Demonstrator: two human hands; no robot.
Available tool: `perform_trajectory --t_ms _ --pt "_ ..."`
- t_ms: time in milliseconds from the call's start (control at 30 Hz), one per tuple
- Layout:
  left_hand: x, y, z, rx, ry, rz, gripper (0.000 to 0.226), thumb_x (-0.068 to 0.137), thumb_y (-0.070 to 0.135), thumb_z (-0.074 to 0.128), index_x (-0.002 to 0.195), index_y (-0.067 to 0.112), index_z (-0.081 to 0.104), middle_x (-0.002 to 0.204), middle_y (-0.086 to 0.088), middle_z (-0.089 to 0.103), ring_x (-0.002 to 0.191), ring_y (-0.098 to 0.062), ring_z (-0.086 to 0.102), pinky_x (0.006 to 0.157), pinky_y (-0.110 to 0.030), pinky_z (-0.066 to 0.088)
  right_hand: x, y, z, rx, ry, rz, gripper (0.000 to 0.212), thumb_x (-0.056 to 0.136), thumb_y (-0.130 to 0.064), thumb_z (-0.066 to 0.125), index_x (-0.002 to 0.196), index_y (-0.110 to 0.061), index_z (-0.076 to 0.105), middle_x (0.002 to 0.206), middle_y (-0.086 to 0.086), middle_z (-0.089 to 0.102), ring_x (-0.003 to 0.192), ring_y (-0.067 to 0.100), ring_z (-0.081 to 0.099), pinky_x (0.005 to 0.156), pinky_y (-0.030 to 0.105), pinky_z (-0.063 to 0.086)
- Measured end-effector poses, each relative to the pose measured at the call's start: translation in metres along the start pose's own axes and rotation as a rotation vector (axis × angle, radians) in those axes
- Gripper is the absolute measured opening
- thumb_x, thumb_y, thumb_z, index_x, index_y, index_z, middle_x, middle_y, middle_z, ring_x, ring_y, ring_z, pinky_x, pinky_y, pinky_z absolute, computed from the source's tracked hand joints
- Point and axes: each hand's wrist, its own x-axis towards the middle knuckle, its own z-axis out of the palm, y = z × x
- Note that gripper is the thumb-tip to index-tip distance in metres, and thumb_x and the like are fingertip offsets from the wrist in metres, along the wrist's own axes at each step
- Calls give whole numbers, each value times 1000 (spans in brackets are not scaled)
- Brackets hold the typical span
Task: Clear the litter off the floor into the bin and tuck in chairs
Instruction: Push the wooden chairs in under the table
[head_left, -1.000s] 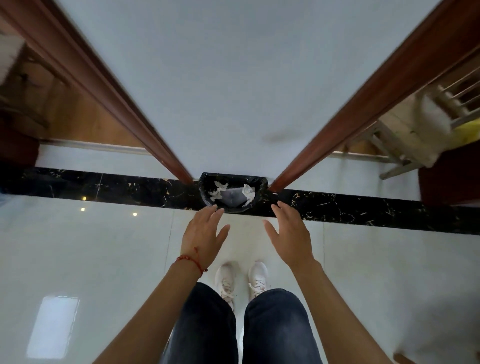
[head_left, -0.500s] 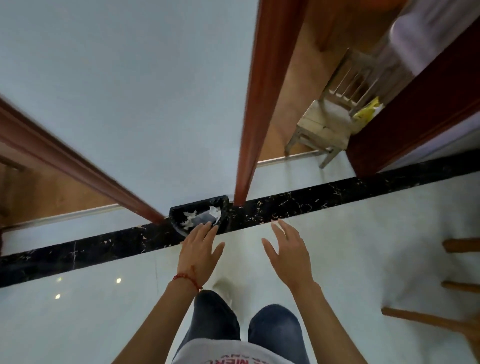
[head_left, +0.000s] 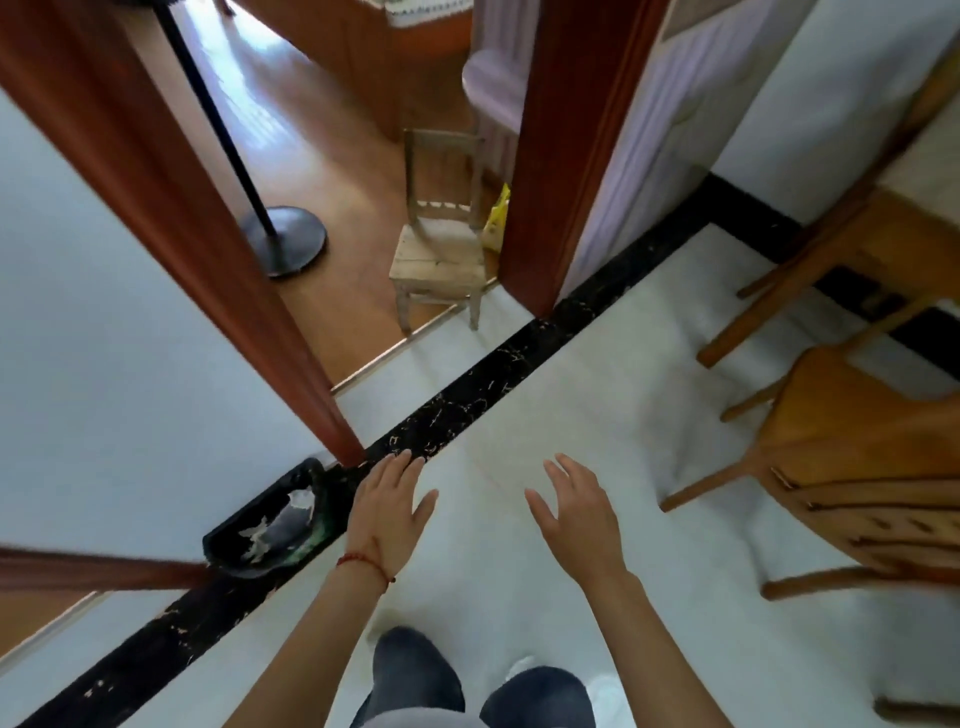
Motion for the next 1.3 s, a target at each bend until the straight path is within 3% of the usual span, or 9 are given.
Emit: perform_trajectory --t_ms 167,400,567,633,733,767,933,1100,1300 --pt "6 83 34 71 -68 137 67 86 53 23 121 7 57 125 -15 59 120 -36 51 100 -47 38 -35 71 -36 19 41 148 73 84 -58 21 132 -10 48 141 8 46 133 23 39 106 35 33" --pt "10 193 77 132 -94 395 51 93 38 43 136 13 38 145 -8 38 137 -27 27 112 -36 19 -101 162 -78 66 174 385 63 85 -51 31 119 -6 60 125 12 61 116 28 56 92 38 47" --pt "9 269 99 154 -151 591 49 93 35 43 136 11 39 145 -9 38 137 -27 26 111 -37 21 -140 207 -108 60 229 528 53 94 -43 40 137 -12 42 145 5 41 135 19 34 109 30 29" --pt "11 296 108 165 -181 658 50 94 36 42 137 11 37 146 -8 36 138 -25 24 111 -36 20 -153 222 -116 78 252 587 61 93 -53 30 139 -14 38 148 3 36 138 17 29 110 29 26" --pt "17 339 120 175 -230 752 50 94 37 39 138 13 34 148 -6 32 139 -23 21 112 -34 18 -165 241 -129 111 328 684 97 77 -76 -1 136 -12 43 144 6 42 135 22 36 108 34 31" --pt "19 354 123 173 -242 783 50 94 37 39 138 14 33 148 -5 31 139 -23 20 112 -33 17 -168 250 -131 105 351 710 99 76 -77 -4 134 -11 45 142 7 45 133 23 39 107 35 34" --pt "38 417 140 153 -279 923 54 92 43 35 135 10 38 146 -8 36 136 -25 26 111 -35 21 -169 285 -157 74 414 831 52 92 -48 40 130 -13 48 140 7 47 131 23 41 105 37 38" --pt "58 465 157 165 -319 989 50 94 36 40 139 14 32 149 -4 29 138 -21 22 111 -31 17 -159 314 -183 85 425 906 51 94 -45 40 137 -16 40 146 4 39 136 20 32 110 34 29" --pt "64 505 178 166 -357 967 51 95 38 37 140 16 32 150 -2 28 140 -19 17 113 -32 16 -151 342 -207 173 505 934 48 94 -40 44 135 -16 42 142 2 42 130 19 38 105 30 33"
